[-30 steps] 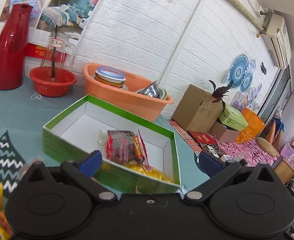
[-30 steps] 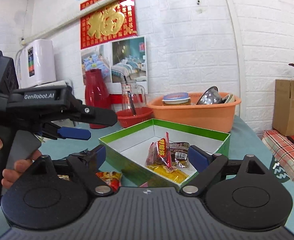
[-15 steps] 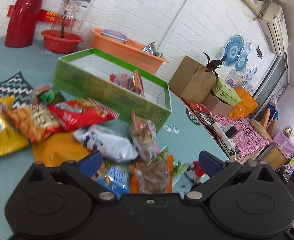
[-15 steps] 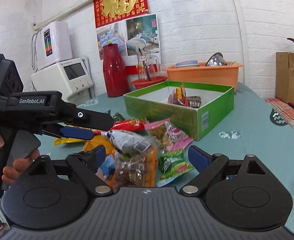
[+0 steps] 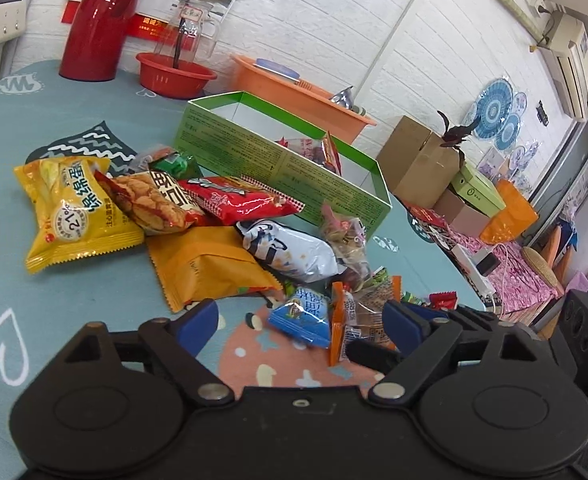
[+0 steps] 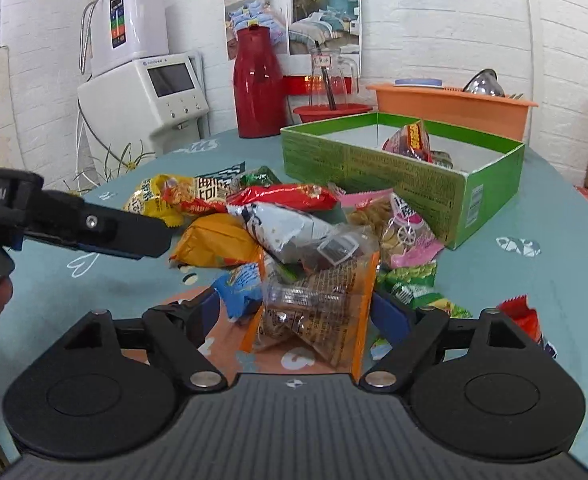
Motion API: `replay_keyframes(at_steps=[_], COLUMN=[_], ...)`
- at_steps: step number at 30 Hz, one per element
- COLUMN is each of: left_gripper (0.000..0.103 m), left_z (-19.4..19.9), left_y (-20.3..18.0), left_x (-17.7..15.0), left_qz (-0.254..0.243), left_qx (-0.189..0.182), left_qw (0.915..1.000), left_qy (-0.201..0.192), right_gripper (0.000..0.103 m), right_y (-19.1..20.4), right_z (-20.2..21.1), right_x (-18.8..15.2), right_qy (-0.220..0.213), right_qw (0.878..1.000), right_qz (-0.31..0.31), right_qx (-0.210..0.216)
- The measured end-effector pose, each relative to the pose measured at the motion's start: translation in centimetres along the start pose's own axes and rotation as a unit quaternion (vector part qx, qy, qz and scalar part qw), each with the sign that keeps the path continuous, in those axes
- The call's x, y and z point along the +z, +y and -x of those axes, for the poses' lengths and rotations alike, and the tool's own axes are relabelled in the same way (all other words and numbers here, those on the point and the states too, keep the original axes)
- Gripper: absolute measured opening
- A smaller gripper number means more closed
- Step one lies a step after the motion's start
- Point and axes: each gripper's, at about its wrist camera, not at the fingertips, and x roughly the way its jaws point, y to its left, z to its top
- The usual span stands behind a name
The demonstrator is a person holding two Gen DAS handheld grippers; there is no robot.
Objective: Organize snacks
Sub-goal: 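Grasp the blue packet with the left gripper while the right grasps the clear orange-trimmed bag, then drop the blue packet into the box with the left while the right drops the clear bag in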
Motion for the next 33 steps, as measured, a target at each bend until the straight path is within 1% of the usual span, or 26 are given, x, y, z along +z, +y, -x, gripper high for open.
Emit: replay_keyframes(at_steps=[1, 3, 4, 5, 6, 10, 11, 14, 16, 17, 19, 20, 21, 23, 25, 28, 29, 31, 32, 33], left_gripper=[0.101, 0.085, 0.08, 0.072, 0.068, 0.067, 0.067, 0.067, 0.067, 0.067, 0.067, 0.067, 0.067, 0.067, 0.067, 0.068, 0.066, 0.067, 0.071, 0.071], left_z=[-0.2, -1.0, -1.5, -2.0, -2.4, -2.5, -2.3, -1.7, -1.6, -1.7, -2.1, -2.5, -3.1, -4.4, -5.7, -7.4, -7.7, -8.0, -8.1, -8.2], left_y=[0.2, 0.5, 0.6, 0.7, 0.7, 0.6, 0.7, 0.6, 0.6, 0.6, 0.4, 0.2, -0.1, -0.8, -1.5, -1.7, -1.7, -1.8, -1.8, -1.9], left_x=[-0.1, 0.0, 0.0, 0.1, 0.1, 0.0, 0.1, 0.1, 0.2, 0.2, 0.4, 0.5, 0.5, 0.6, 0.7, 0.8, 0.8, 0.9, 0.9, 0.9], left_qz=[-0.003, -0.004, -0.004, -0.003, -0.002, -0.001, 0.0, -0.004, -0.009, -0.012, -0.022, -0.029, -0.039, -0.063, -0.084, -0.089, -0.09, -0.096, -0.096, -0.096], left_qx=[0.0, -0.003, -0.005, -0.007, -0.009, -0.016, -0.018, -0.014, -0.008, -0.007, -0.006, -0.007, -0.007, -0.002, 0.01, 0.008, 0.007, 0.009, 0.009, 0.01], left_qw=[1.0, 0.9999, 0.9998, 0.9997, 0.9996, 0.9996, 0.9996, 0.9997, 0.9997, 0.9996, 0.9993, 0.999, 0.9985, 0.9968, 0.9947, 0.993, 0.9928, 0.9922, 0.9921, 0.9922], left_qy=[0.004, 0.013, 0.018, 0.023, 0.028, 0.023, 0.021, 0.018, 0.021, 0.023, 0.028, 0.033, 0.038, 0.05, 0.058, 0.077, 0.079, 0.079, 0.08, 0.079], right_gripper=[0.103, 0.103, 0.103, 0.103, 0.103, 0.103, 0.103, 0.103, 0.103, 0.103, 0.103, 0.101, 0.094, 0.09, 0.087, 0.087, 0.088, 0.092, 0.092, 0.092], right_y=[0.3, 0.7, 0.8, 0.8, 1.0, 1.3, 1.4, 1.5, 2.1, 2.3, 2.1, 1.9, 1.7, 1.4, 1.0, 0.5, 0.5, 0.5, 0.6, 0.7], right_z=[0.4, 1.8, 2.4, 2.9, 3.2, 3.0, 2.7, 0.9, -0.1, -0.2, 0.3, 0.7, 1.1, 2.0, 2.8, 3.3, 3.3, 3.1, 2.9, 2.7], right_x=[-0.3, -0.9, -1.0, -1.2, -1.1, 0.0, 0.3, 1.0, 0.9, 0.7, 0.6, 0.5, 0.3, -0.1, -0.5, -0.8, -0.8, -0.8, -0.7, -0.7], right_qy=[0.004, 0.005, 0.001, 0.0, 0.0, -0.011, -0.01, 0.003, 0.02, 0.02, 0.02, 0.021, 0.021, 0.026, 0.031, 0.035, 0.036, 0.038, 0.037, 0.039], right_qw=[1.0, 0.999, 0.999, 0.999, 0.999, 0.998, 0.997, 0.992, 0.987, 0.985, 0.985, 0.986, 0.987, 0.988, 0.99, 0.994, 0.994, 0.995, 0.995, 0.995], right_qz=[0.004, 0.007, 0.006, 0.007, 0.012, 0.067, 0.079, 0.123, 0.161, 0.173, 0.172, 0.165, 0.161, 0.149, 0.133, 0.106, 0.1, 0.093, 0.092, 0.093], right_qx=[0.006, 0.034, 0.046, 0.053, 0.051, 0.002, -0.003, 0.005, -0.003, -0.007, -0.012, -0.011, -0.013, -0.019, -0.021, -0.015, -0.014, -0.006, -0.003, 0.0])
